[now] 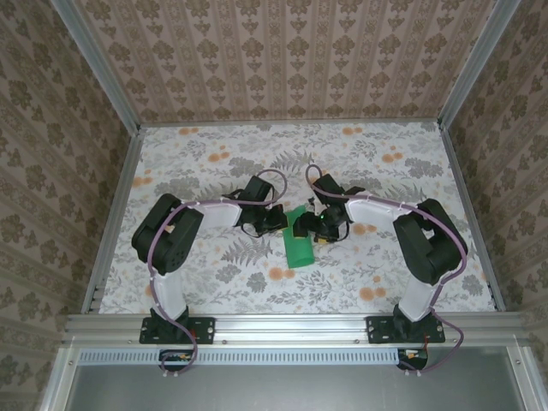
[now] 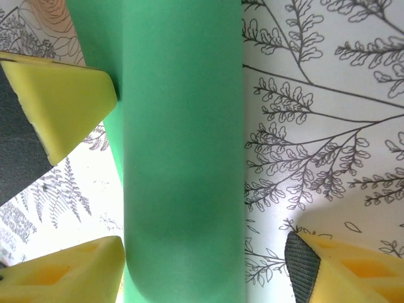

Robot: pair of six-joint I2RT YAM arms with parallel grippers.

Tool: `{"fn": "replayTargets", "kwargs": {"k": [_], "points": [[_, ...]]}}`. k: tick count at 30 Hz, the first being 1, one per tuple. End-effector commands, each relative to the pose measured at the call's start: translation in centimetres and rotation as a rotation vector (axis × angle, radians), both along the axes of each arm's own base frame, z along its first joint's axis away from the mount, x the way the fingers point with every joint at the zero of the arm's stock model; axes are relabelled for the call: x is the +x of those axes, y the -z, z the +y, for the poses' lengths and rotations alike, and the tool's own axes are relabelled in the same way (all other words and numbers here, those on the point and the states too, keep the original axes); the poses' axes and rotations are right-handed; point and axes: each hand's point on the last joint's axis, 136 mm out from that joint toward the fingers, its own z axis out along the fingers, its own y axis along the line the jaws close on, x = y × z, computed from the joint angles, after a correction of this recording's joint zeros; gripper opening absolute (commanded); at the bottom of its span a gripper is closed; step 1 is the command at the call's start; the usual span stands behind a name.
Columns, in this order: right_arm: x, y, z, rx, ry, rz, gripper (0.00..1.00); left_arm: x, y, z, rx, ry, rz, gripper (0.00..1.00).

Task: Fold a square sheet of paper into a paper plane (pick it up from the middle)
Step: First fold in half a square sheet of paper at the center of the table.

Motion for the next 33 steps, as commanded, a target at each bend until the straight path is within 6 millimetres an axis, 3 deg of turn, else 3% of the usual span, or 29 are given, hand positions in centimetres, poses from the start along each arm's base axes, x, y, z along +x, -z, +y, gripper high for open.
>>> {"fn": "replayTargets", "kwargs": {"k": [1, 12, 17, 22, 33], "points": [[-0.7, 0.3, 0.1, 0.032, -0.045, 0.052, 0.68, -0.6, 1.2, 0.4, 0.06, 0.048, 0.008, 0.0], [-0.3, 1.6, -0.1, 0.042, -0.081, 0.078, 0.5, -0.5, 0.6, 0.1, 0.072, 0.096, -0.009, 0.0], [-0.8, 3.4, -1.0, -0.009, -0.062, 0.093, 0.48, 0.4, -2.4, -0.5, 0.035, 0.089, -0.061, 0.06], [-1.0, 5.3, -2.1, -0.079, -0.012, 0.102, 0.47, 1.1, -5.3, -0.2, -0.016, -0.001, -0.124, 0.2], [-1.8, 8.2, -2.9, -0.203, 0.04, 0.136, 0.48, 0.5, -5.5, 2.4, -0.018, -0.137, -0.175, 0.21]]}}
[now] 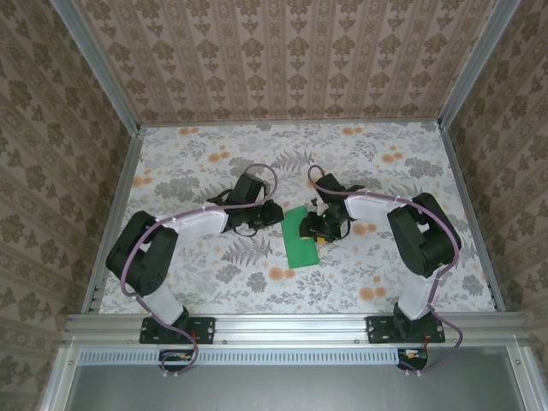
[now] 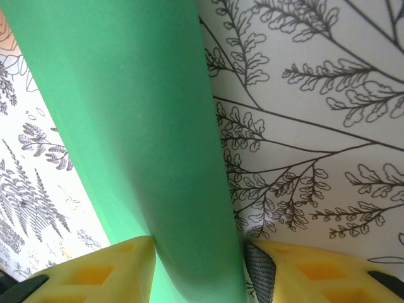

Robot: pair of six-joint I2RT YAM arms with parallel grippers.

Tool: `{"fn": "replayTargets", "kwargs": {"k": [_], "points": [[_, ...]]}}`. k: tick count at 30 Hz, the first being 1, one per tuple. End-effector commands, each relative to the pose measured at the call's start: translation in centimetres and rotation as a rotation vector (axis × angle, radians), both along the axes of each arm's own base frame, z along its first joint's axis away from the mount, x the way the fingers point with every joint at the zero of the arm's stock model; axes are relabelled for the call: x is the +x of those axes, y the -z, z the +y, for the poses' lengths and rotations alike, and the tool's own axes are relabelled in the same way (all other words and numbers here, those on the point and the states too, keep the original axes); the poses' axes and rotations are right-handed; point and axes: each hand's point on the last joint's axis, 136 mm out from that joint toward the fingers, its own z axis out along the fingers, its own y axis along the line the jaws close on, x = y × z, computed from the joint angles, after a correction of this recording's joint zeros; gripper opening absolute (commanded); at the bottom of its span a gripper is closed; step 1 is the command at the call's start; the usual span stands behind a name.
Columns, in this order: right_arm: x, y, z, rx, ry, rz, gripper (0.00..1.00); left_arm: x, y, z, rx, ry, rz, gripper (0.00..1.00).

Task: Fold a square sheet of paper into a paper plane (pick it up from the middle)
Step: First fold in half a square sheet of paper at the center of the table.

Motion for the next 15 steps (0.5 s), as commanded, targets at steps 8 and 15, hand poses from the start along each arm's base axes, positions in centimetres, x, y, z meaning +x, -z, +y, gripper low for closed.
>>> {"fn": "replayTargets", "kwargs": {"k": [8, 15], "points": [[-3.2, 7.1, -2.2, -0.225, -0.066, 0.088, 0.49, 0.1, 0.3, 0.6, 0.001, -0.055, -0.015, 0.2], [-3.7, 7.7, -2.1, -0.268, -0.104, 0.089, 0.49, 0.2, 0.8, 1.1, 0.013, -0.074, -0.004, 0.2]]}}
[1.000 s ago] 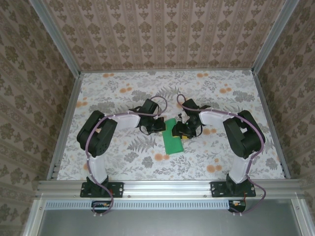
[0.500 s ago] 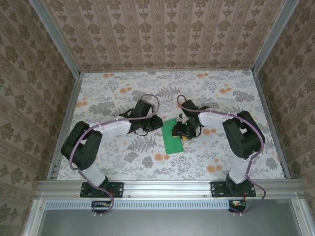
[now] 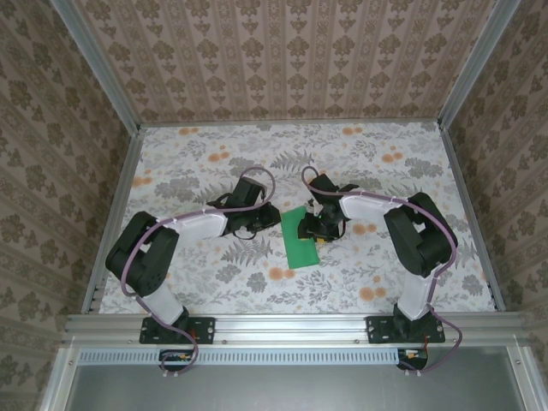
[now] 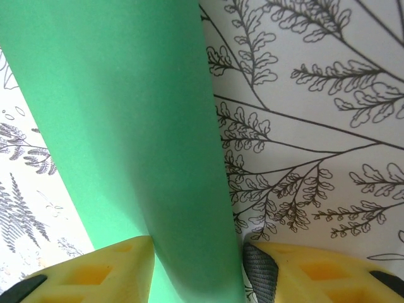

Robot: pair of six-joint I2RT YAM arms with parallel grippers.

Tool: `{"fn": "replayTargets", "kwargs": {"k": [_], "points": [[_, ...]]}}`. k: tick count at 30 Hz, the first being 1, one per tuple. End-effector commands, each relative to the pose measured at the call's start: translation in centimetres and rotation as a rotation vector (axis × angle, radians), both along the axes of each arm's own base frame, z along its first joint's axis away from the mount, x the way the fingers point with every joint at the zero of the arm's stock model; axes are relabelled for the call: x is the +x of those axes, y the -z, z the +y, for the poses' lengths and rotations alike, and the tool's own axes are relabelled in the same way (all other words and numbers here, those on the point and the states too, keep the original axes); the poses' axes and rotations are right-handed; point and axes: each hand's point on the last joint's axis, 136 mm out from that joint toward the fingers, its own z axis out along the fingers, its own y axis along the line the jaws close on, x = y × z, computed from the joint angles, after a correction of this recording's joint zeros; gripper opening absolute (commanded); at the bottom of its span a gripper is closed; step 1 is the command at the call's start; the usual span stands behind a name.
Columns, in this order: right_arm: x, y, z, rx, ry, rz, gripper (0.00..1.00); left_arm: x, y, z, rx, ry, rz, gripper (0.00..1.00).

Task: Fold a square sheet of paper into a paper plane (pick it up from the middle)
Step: First fold in half a square sheet of paper at the center of the table.

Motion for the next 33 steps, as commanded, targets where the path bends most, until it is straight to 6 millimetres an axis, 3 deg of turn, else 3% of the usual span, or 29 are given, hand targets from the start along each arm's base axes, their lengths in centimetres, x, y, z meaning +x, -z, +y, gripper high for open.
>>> {"fn": "replayTargets", "kwargs": {"k": [1, 11, 33], "points": [[-3.5, 7.4, -2.2, -0.186, -0.052, 0.109, 0.49, 0.1, 0.2, 0.7, 0.004, -0.038, 0.004, 0.19], [-3.5, 8.2, -2.2, -0.204, 0.001, 0.136, 0.49, 0.2, 1.1, 2.0, -0.005, -0.09, 0.037, 0.18], [-5.1, 10.1, -3.0, -0.287, -0.005, 0.189, 0.52, -0.1, 1.2, -0.4, -0.069, -0.016, 0.051, 0.17]]}}
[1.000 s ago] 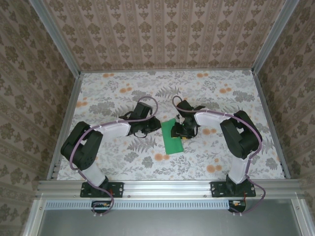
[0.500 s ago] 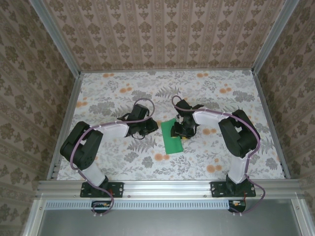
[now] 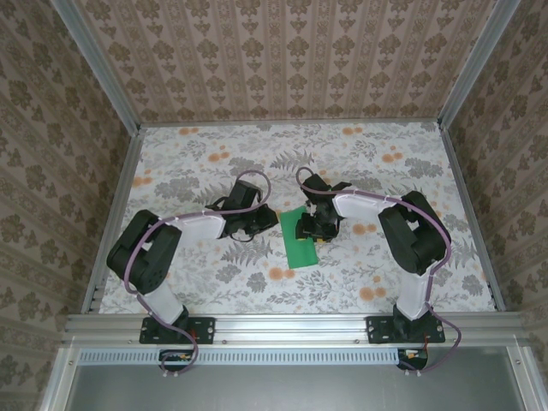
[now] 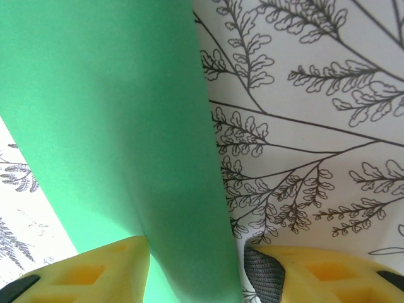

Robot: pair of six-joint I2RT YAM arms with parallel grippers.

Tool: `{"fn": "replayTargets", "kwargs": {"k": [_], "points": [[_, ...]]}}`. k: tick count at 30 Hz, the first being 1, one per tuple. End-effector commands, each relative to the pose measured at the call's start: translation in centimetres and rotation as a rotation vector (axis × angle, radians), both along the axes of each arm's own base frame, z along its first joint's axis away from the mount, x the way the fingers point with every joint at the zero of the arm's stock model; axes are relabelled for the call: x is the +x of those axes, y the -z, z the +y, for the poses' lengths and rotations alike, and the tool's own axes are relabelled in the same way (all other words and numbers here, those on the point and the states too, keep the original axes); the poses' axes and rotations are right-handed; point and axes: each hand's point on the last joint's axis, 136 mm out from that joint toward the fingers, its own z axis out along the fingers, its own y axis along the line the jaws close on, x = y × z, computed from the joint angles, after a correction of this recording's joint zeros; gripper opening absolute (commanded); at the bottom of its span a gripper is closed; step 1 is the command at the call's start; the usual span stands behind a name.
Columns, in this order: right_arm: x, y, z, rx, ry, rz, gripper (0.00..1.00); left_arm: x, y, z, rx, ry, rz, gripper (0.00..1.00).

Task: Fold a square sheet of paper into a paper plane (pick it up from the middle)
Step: First fold in half a square sheet of paper at the center of the table.

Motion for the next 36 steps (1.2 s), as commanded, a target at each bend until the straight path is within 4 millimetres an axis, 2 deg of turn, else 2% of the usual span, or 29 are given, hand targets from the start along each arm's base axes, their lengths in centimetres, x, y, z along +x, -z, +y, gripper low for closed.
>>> {"fn": "replayTargets", "kwargs": {"k": [1, 8, 16, 36], "points": [[-5.1, 9.6, -3.1, -0.199, -0.029, 0.172, 0.52, 0.0, -0.2, -1.1, -0.028, 0.022, 0.004, 0.17], [-5.3, 9.9, -3.0, -0.194, -0.052, 0.175, 0.52, -0.2, -0.3, -2.3, -0.045, 0.058, 0.009, 0.16], [-5.6, 10.4, -3.1, -0.198, -0.077, 0.185, 0.55, -0.3, -0.1, -2.5, -0.045, 0.064, 0.016, 0.15], [-5.9, 11.0, -3.6, -0.231, -0.114, 0.197, 0.53, -0.6, 0.4, -3.2, -0.054, 0.092, 0.039, 0.15]]}}
